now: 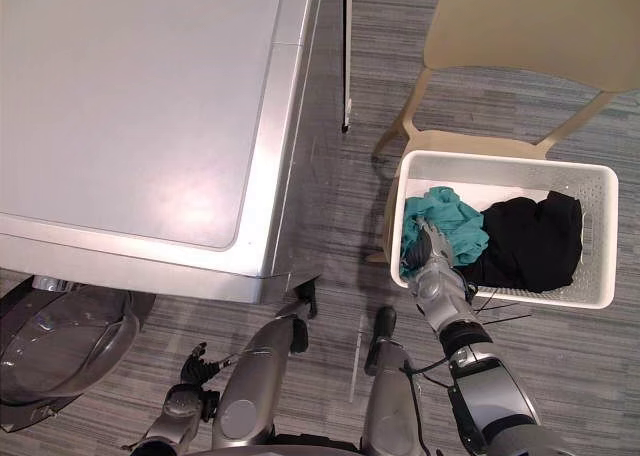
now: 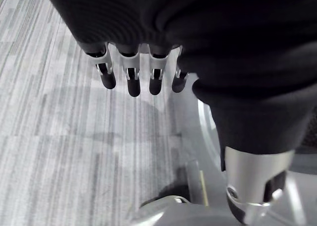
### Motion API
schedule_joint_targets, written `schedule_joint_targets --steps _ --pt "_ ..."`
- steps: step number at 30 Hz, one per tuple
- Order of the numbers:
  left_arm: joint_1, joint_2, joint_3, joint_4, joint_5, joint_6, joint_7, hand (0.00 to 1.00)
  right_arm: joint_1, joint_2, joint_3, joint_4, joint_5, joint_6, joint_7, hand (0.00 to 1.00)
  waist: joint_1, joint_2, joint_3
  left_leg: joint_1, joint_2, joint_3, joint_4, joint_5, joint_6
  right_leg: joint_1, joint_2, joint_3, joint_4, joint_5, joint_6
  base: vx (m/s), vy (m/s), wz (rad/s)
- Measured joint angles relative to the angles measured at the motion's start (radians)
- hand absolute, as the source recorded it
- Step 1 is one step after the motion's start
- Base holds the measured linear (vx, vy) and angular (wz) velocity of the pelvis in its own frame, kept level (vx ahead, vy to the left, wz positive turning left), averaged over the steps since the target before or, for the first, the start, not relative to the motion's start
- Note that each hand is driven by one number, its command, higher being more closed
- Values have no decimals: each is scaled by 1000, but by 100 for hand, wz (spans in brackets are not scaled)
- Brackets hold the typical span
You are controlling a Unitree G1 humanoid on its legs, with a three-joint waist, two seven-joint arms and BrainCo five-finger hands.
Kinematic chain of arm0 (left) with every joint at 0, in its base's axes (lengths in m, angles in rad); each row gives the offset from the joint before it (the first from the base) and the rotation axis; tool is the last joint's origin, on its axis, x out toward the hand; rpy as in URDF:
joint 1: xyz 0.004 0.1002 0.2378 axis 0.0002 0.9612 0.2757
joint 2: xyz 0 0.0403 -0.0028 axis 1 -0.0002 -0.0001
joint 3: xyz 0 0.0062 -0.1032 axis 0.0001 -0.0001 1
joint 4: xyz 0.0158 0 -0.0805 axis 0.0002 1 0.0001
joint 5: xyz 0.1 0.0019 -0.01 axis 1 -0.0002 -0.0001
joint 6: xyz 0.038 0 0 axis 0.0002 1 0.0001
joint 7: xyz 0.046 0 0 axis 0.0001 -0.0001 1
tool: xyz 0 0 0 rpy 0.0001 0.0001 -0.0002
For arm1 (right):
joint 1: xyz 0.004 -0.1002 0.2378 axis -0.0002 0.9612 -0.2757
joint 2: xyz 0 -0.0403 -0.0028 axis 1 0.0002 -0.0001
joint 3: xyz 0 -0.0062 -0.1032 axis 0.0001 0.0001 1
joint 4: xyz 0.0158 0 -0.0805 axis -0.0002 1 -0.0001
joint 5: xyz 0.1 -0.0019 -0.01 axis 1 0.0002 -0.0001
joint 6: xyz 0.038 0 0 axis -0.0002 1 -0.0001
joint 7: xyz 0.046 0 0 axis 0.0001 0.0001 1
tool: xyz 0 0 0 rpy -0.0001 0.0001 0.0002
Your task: Pick up the laundry basket with both hands and put the clothes into the washing machine.
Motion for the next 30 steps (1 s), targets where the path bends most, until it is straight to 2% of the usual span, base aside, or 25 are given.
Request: schedule_joint_targets --steps 5,6,11,16,20,24,28,30 --pt "0 -3 -2 -19 -11 -4 -1 0 24 24 -67 -72 110 0 -3 100 1 -2 1 7 3 15 -4 8 0 1 -9 -12 15 -15 -6 99 -23 6" --pt "0 -5 -2 -19 -14 -3 -2 0 36 31 -81 -105 126 0 -3 100 0 -2 1 16 5 20 -6 41 13 6 -9 -13 25 -23 1 129 -33 4" --pt "-4 -4 -6 -22 -17 1 -11 0 82 58 -151 -246 182 -1 -3 100 1 -13 8 61 5 19 -6 52 27 57 -9 -19 19 -33 -2 163 -51 3" --pt "-4 1 -12 -29 -17 10 -15 0 170 77 -217 -484 220 -10 -16 100 -7 -17 11 145 2 9 -38 49 30 163 6 -27 -53 -32 -2 102 -35 1" --pt "11 11 -11 -25 -15 22 -31 0 250 124 -263 -657 230 -44 -21 100 -28 -30 4 209 -3 7 -69 47 27 235 14 -28 -106 -27 -1 70 -23 -2" --pt "50 23 -1 -22 -7 39 -38 0 364 187 -274 -812 242 -65 -9 100 -34 -70 -60 285 -13 25 -127 47 27 311 22 -11 -193 5 6 88 -12 -17" --pt "96 24 12 -17 -6 39 -38 0 463 236 -270 -936 292 -94 35 100 -37 -91 -144 352 -29 40 -183 47 27 357 22 13 -239 33 12 108 12 -14" --pt "115 21 37 -15 -6 39 -39 0 487 270 -249 -993 354 -136 74 100 -41 -104 -174 379 -37 56 -202 47 27 366 16 37 -247 40 15 70 59 -24"
